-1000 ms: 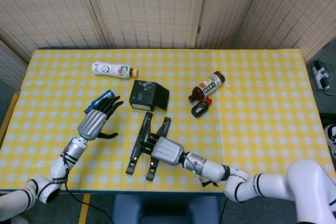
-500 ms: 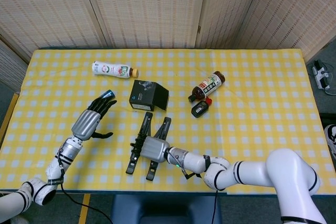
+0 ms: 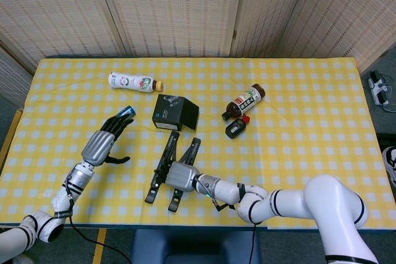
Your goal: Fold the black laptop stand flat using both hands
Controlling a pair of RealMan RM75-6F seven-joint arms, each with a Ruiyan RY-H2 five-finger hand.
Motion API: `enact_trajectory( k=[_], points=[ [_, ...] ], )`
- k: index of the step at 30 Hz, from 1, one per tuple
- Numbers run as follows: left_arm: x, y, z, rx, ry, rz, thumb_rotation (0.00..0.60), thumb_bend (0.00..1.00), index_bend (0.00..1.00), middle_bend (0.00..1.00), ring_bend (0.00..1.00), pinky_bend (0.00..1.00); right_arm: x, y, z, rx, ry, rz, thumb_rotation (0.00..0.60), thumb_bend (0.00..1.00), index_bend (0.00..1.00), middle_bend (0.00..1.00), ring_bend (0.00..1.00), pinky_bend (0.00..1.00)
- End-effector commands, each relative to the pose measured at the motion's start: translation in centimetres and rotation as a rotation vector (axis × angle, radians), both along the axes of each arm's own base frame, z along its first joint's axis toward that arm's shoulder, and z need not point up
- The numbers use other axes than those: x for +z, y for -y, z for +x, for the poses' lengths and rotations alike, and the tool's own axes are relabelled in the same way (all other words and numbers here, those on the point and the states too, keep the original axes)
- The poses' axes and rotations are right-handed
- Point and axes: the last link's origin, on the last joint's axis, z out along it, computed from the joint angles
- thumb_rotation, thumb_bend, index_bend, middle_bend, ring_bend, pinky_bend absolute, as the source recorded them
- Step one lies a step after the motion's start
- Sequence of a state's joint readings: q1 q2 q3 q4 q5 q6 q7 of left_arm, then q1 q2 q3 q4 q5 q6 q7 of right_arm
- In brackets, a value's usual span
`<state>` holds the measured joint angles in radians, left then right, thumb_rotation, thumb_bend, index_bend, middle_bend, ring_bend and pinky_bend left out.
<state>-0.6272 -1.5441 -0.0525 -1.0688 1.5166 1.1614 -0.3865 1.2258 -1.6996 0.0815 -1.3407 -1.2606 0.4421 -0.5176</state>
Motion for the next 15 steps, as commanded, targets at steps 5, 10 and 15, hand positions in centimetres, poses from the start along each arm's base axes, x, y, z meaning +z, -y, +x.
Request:
enact_trajectory(
  k=[5, 10, 15],
  points=[
    [-0.07, 0.04, -0.01, 0.002, -0.002, -0.005, 0.6, 0.18, 0.0, 0.0, 0.0, 0.0, 0.78, 0.3, -0.25, -0.005, 0.01, -0.006, 0.6, 0.23, 0.0, 0.0, 0.0, 0.0],
    [-0.08, -0.01, -0.02, 0.009, -0.004, -0.01, 0.6, 0.18, 0.0, 0.0, 0.0, 0.0, 0.36, 0.49, 0.06, -0.022, 0.001, 0.014, 0.6, 0.18, 0.0, 0.0, 0.0, 0.0],
    [-0.03, 0.08, -0.2, 0.015, -0.011, -0.011, 0.6, 0.18, 0.0, 0.0, 0.0, 0.0, 0.01, 0.86, 0.57, -0.024, -0.014, 0.027, 0.6, 0.18, 0.0, 0.0, 0.0, 0.0]
  ],
)
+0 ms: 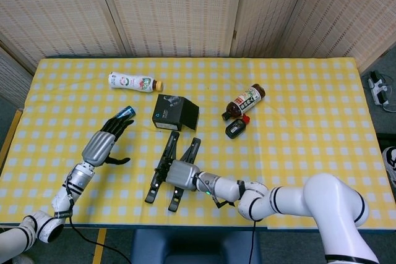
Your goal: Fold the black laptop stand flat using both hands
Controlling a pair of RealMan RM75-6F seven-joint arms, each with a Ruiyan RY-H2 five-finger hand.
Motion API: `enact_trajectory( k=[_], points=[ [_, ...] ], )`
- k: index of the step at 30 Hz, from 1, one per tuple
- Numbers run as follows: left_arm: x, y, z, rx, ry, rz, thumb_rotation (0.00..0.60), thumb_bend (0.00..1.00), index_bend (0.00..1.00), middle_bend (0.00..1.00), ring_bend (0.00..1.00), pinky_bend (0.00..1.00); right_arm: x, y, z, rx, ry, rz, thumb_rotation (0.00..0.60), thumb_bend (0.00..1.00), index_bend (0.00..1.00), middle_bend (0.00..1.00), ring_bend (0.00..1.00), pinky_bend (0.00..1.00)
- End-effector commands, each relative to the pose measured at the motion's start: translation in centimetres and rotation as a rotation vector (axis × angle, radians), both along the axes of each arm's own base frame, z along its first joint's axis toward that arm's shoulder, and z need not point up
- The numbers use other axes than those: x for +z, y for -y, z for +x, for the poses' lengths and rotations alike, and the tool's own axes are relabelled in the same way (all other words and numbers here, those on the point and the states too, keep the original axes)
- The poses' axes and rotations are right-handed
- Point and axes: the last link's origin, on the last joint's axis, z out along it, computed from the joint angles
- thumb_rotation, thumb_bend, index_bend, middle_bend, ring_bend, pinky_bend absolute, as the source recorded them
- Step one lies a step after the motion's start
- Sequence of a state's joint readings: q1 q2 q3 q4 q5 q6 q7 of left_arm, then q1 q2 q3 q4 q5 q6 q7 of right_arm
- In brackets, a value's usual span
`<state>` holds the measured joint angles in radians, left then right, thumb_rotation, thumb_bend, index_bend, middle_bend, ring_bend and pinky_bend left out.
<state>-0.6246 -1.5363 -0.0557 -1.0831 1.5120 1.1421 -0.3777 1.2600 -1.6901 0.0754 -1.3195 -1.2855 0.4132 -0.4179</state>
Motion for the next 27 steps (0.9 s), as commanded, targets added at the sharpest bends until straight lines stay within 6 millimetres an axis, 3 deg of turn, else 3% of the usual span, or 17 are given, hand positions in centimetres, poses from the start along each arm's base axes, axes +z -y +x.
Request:
enact_trajectory(
  k=[1, 22, 27],
  points=[
    [0.0, 0.0, -0.2, 0.006, -0.005, 0.0, 0.6, 0.18, 0.0, 0.0, 0.0, 0.0, -0.2, 0.3, 0.3, 0.006, -0.015, 0.003, 0.6, 0.18, 0.0, 0.0, 0.0, 0.0],
    [0.3, 0.3, -0.8, 0.025, -0.002, 0.003, 0.6, 0.18, 0.0, 0.0, 0.0, 0.0, -1.5, 2.5, 2.6, -0.012, -0.053, -0.015, 0.6, 0.18, 0.0, 0.0, 0.0, 0.0],
    [0.2, 0.3, -0.8, 0.024, -0.001, 0.002, 0.6, 0.18, 0.0, 0.0, 0.0, 0.0, -1.5, 2.6, 2.6, -0.008, -0.049, -0.021, 0.6, 0.18, 0.0, 0.1, 0.0, 0.0]
  ],
)
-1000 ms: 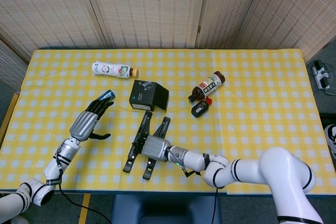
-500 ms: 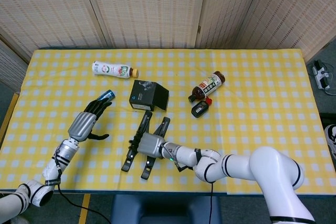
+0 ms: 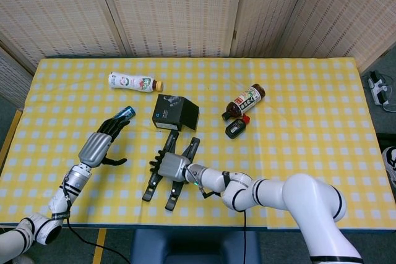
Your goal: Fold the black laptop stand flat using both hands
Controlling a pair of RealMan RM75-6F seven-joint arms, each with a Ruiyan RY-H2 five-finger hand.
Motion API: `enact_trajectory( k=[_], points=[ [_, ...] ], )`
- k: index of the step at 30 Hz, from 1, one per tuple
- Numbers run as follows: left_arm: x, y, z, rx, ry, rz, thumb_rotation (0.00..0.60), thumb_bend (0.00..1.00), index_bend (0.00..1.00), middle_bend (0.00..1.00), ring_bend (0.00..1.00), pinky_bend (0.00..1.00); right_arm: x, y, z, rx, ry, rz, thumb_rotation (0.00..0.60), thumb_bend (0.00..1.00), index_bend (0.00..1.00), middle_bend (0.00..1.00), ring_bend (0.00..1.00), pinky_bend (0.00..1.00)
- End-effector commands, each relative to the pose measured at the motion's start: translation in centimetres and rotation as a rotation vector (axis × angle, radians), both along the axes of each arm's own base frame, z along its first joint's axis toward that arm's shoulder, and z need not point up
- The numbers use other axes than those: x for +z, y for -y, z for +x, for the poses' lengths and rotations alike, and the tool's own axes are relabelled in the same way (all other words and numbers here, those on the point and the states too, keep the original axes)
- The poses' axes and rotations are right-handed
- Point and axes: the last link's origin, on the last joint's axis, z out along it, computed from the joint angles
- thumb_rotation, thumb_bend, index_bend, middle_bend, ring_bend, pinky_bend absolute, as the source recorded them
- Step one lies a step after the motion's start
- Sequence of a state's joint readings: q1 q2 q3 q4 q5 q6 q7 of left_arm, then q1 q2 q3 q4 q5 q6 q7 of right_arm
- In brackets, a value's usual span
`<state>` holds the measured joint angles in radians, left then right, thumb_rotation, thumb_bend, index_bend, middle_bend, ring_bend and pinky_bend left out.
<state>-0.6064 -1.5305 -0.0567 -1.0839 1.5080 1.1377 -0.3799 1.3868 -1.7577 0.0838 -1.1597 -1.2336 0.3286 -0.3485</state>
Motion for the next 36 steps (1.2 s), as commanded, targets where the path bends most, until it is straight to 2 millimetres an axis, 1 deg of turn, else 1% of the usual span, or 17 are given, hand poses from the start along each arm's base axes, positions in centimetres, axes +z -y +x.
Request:
enact_trajectory(
  k=[1, 3, 8, 11, 18, 23, 29, 31, 33, 34, 35, 36],
  points=[
    [0.0, 0.0, 0.0, 0.0, 0.002, 0.0, 0.6, 0.18, 0.0, 0.0, 0.0, 0.0, 0.0, 0.0, 0.1, 0.006, 0.004, -0.004, 0.6, 0.18, 0.01, 0.12, 0.0, 0.0],
    [0.0, 0.1, 0.0, -0.001, 0.004, 0.001, 0.6, 0.18, 0.0, 0.0, 0.0, 0.0, 0.0, -0.1, 0.2, 0.015, 0.015, -0.007, 0.6, 0.18, 0.05, 0.16, 0.02, 0.0],
    [0.0, 0.1, -0.1, -0.001, -0.001, 0.0, 0.6, 0.18, 0.0, 0.0, 0.0, 0.0, 0.2, -0.3, 0.0, 0.032, 0.036, -0.007, 0.6, 0.18, 0.21, 0.26, 0.11, 0.0],
    [0.0, 0.1, 0.0, -0.002, 0.002, 0.001, 0.6, 0.18, 0.0, 0.0, 0.0, 0.0, 0.3, -0.5, -0.1, 0.042, 0.049, -0.004, 0.6, 0.18, 0.29, 0.31, 0.15, 0.0],
    [-0.1, 0.2, 0.0, -0.003, -0.002, -0.001, 0.6, 0.18, 0.0, 0.0, 0.0, 0.0, 1.0, -0.7, -0.5, 0.054, 0.101, -0.009, 0.6, 0.18, 0.38, 0.38, 0.22, 0.0],
    [-0.2, 0.2, 0.2, -0.008, -0.003, -0.003, 0.6, 0.18, 0.0, 0.0, 0.0, 0.0, 1.5, -0.8, -1.3, 0.062, 0.139, -0.015, 0.6, 0.18, 0.46, 0.45, 0.28, 0.0],
    [-0.3, 0.2, 0.4, -0.013, -0.003, -0.004, 0.6, 0.18, 0.0, 0.0, 0.0, 0.0, 2.0, -0.9, -2.5, 0.055, 0.175, -0.019, 0.6, 0.18, 0.52, 0.51, 0.34, 0.0],
    [-0.3, 0.2, 0.5, -0.017, -0.003, -0.004, 0.6, 0.18, 0.0, 0.0, 0.0, 0.0, 2.1, -0.9, -2.7, 0.063, 0.179, -0.023, 0.6, 0.18, 0.52, 0.51, 0.36, 0.0],
    [-0.3, 0.2, 0.6, -0.02, -0.002, -0.003, 0.6, 0.18, 0.0, 0.0, 0.0, 0.0, 2.2, -1.1, -2.9, 0.069, 0.178, -0.023, 0.6, 0.18, 0.5, 0.48, 0.33, 0.0],
    [-0.2, 0.2, 0.7, -0.023, -0.002, -0.001, 0.6, 0.18, 0.0, 0.0, 0.0, 0.0, 2.3, -1.2, -3.1, 0.064, 0.173, -0.021, 0.6, 0.18, 0.45, 0.42, 0.29, 0.0],
    [-0.2, 0.2, 0.8, -0.025, -0.002, 0.0, 0.6, 0.18, 0.0, 0.0, 0.0, 0.0, 2.4, -1.3, -3.3, 0.059, 0.168, -0.019, 0.6, 0.18, 0.33, 0.31, 0.21, 0.0],
    [-0.2, 0.2, 0.8, -0.027, -0.003, 0.003, 0.6, 0.18, 0.0, 0.0, 0.0, 0.0, 2.5, -1.4, -3.4, 0.056, 0.167, -0.017, 0.6, 0.18, 0.24, 0.24, 0.17, 0.0]
  ],
)
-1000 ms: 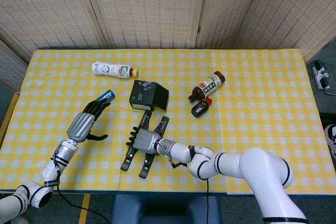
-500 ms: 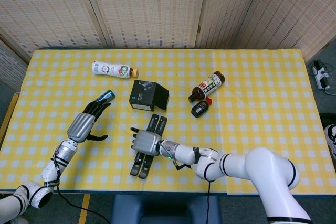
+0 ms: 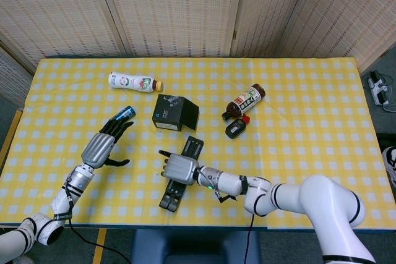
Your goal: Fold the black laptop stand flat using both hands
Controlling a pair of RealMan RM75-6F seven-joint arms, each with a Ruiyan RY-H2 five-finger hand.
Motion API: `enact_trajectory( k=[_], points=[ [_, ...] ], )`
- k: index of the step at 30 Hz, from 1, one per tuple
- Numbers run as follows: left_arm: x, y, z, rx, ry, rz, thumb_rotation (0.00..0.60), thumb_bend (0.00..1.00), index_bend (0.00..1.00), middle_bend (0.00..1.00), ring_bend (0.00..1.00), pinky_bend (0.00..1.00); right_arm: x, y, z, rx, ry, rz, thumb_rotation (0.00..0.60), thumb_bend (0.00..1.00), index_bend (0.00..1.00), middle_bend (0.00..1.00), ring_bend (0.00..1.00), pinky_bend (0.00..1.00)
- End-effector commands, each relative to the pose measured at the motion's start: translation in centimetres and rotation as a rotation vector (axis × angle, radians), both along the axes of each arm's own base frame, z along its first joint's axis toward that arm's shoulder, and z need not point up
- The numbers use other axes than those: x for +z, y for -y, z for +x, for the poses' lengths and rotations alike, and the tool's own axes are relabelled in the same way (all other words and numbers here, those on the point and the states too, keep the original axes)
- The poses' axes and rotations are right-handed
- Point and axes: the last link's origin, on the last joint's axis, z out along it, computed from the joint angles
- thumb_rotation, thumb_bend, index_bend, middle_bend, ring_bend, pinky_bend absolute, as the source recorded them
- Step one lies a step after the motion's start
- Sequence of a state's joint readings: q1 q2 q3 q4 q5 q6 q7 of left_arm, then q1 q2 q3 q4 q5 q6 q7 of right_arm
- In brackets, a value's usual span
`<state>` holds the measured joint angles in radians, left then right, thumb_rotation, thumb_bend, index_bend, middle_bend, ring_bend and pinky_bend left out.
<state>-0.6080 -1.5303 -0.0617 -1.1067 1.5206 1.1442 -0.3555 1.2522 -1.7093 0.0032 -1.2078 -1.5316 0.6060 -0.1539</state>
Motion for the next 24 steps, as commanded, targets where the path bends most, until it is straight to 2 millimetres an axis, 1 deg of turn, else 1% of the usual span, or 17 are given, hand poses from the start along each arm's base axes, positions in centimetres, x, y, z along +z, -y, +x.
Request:
enact_trajectory(
  k=[1, 2, 3, 4, 6, 9, 11, 12, 14, 17, 18, 20, 21, 23, 24],
  points=[
    [0.2, 0.0, 0.1, -0.006, -0.003, 0.007, 0.6, 0.18, 0.0, 0.0, 0.0, 0.0, 0.4, -0.4, -0.4, -0.008, -0.005, 0.002, 0.6, 0.18, 0.12, 0.15, 0.1, 0.0],
    [0.3, 0.0, 0.1, -0.007, -0.004, 0.011, 0.6, 0.18, 0.0, 0.0, 0.0, 0.0, 0.7, -0.5, -0.5, -0.009, -0.002, -0.002, 0.6, 0.18, 0.04, 0.06, 0.05, 0.0],
    [0.4, 0.0, 0.2, -0.008, -0.003, 0.015, 0.6, 0.18, 0.0, 0.0, 0.0, 0.0, 1.0, -0.7, -0.6, -0.014, 0.01, -0.007, 0.6, 0.18, 0.0, 0.02, 0.03, 0.0],
    [0.5, 0.1, 0.2, -0.008, -0.002, 0.019, 0.6, 0.18, 0.0, 0.0, 0.0, 0.0, 1.4, -0.9, -0.8, -0.022, 0.021, -0.011, 0.6, 0.18, 0.0, 0.01, 0.02, 0.0],
    [0.8, 0.1, 0.3, -0.009, 0.002, 0.03, 0.6, 0.18, 0.0, 0.0, 0.0, 0.0, 2.2, -1.2, -1.2, -0.046, 0.042, -0.018, 0.6, 0.18, 0.0, 0.0, 0.01, 0.0],
    [1.5, 0.1, 0.3, -0.011, -0.005, 0.074, 0.6, 0.18, 0.0, 0.0, 0.0, 0.0, 4.2, -2.0, -2.3, -0.079, 0.096, -0.057, 0.6, 0.18, 0.0, 0.0, 0.0, 0.0],
    [2.1, 0.1, 0.2, -0.008, -0.023, 0.116, 0.6, 0.2, 0.0, 0.0, 0.0, 0.0, 6.1, -2.5, -3.5, -0.122, 0.148, -0.104, 0.6, 0.18, 0.0, 0.02, 0.03, 0.0],
    [2.6, 0.2, 0.1, -0.003, -0.034, 0.137, 0.6, 0.21, 0.0, 0.0, 0.0, 0.0, 7.4, -2.7, -4.4, -0.15, 0.174, -0.14, 0.6, 0.18, 0.0, 0.03, 0.04, 0.0],
    [3.4, 0.3, 0.0, 0.007, -0.049, 0.166, 0.6, 0.21, 0.0, 0.0, 0.0, 0.0, 9.4, -3.0, -5.9, -0.197, 0.211, -0.2, 0.6, 0.18, 0.0, 0.09, 0.09, 0.0],
    [4.8, 0.7, -0.3, 0.032, -0.069, 0.209, 0.6, 0.21, 0.0, 0.0, 0.0, 0.0, 12.8, -3.7, -8.3, -0.282, 0.272, -0.3, 0.6, 0.18, 0.05, 0.15, 0.15, 0.0],
    [5.4, 0.9, -0.5, 0.043, -0.079, 0.227, 0.6, 0.22, 0.0, 0.0, 0.0, 0.0, 14.1, -4.0, -9.4, -0.317, 0.289, -0.338, 0.6, 0.18, 0.06, 0.15, 0.17, 0.01],
    [6.2, 1.3, -0.8, 0.058, -0.098, 0.257, 0.6, 0.22, 0.0, 0.0, 0.0, 0.0, 15.9, -4.6, -11.1, -0.366, 0.309, -0.395, 0.6, 0.18, 0.07, 0.16, 0.19, 0.03],
    [6.8, 1.6, -1.0, 0.067, -0.113, 0.277, 0.6, 0.23, 0.0, 0.0, 0.0, 0.0, 17.0, -5.1, -12.2, -0.394, 0.318, -0.431, 0.6, 0.18, 0.07, 0.16, 0.19, 0.03],
    [7.4, 2.3, -1.4, 0.084, -0.133, 0.302, 0.6, 0.24, 0.03, 0.0, 0.0, 0.0, 18.5, -5.9, -13.9, -0.436, 0.327, -0.482, 0.6, 0.18, 0.07, 0.16, 0.19, 0.04],
    [7.8, 3.0, -1.8, 0.097, -0.144, 0.314, 0.6, 0.24, 0.04, 0.0, 0.0, 0.0, 19.5, -6.5, -15.2, -0.468, 0.332, -0.513, 0.6, 0.18, 0.07, 0.15, 0.19, 0.04]
  ],
)
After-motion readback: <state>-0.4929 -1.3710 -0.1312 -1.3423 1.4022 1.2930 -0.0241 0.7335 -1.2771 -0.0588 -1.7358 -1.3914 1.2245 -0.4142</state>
